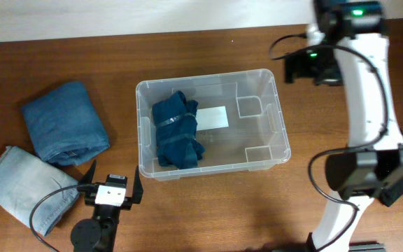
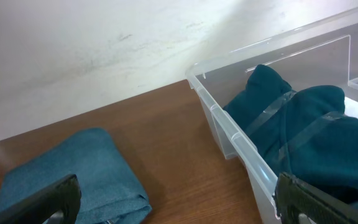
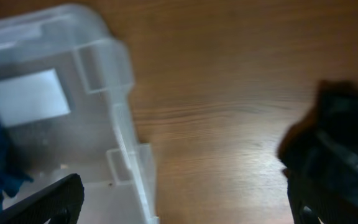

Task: Pack container
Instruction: 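Lift the right gripper out of the box and swing right, then lower the right gripper onto a taped black bundle and grasp it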

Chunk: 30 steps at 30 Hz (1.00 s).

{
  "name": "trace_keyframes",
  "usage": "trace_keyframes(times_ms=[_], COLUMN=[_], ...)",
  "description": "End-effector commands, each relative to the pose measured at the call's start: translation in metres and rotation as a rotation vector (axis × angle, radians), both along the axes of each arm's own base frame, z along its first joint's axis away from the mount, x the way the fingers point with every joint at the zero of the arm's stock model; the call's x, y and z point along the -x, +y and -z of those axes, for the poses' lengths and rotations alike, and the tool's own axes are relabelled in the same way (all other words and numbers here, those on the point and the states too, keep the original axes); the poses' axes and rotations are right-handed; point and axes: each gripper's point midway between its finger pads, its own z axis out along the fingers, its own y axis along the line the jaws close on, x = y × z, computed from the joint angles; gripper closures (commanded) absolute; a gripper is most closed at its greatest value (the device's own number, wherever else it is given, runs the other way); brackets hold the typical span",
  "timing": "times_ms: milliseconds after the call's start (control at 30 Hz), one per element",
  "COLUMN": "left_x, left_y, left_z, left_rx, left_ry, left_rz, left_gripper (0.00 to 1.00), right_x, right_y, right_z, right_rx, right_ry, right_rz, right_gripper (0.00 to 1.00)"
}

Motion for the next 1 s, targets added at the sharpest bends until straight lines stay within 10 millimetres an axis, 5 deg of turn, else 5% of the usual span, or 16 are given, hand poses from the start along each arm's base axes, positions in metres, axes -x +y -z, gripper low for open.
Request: trace_keyframes(times_ms=[0, 333, 500, 667, 967], left_x=[0.0, 0.0, 0.0, 0.0, 0.0], left_y=[0.0, 0.0, 0.0, 0.0, 0.0], left_z=[0.002, 0.002, 0.002, 0.002, 0.002], left_rx=[-0.018, -0.018, -0.018, -0.018, -0.018], left_ry=[-0.003, -0.003, -0.003, -0.003, -0.003], left_rz=[0.002, 0.002, 0.002, 0.002, 0.002], left_gripper=[0.01, 0.01, 0.01, 0.01, 0.01], right_x=[0.015, 0.069, 0.122, 0.136, 0.131], right_y=[-0.059, -0.189, -0.25, -0.258, -0.24], right_z=[-0.034, -0.026, 0.002, 0.031, 0.095], right_rx=[0.014, 0.012, -0.048, -0.126, -0.196], right_ry=[-0.091, -0.063, 0.008, 0.053, 0.135], right_rz=[0.155, 0.529, 0.801, 0.858, 0.793], right_gripper=[0.03, 0.01, 0.01, 0.01, 0.01])
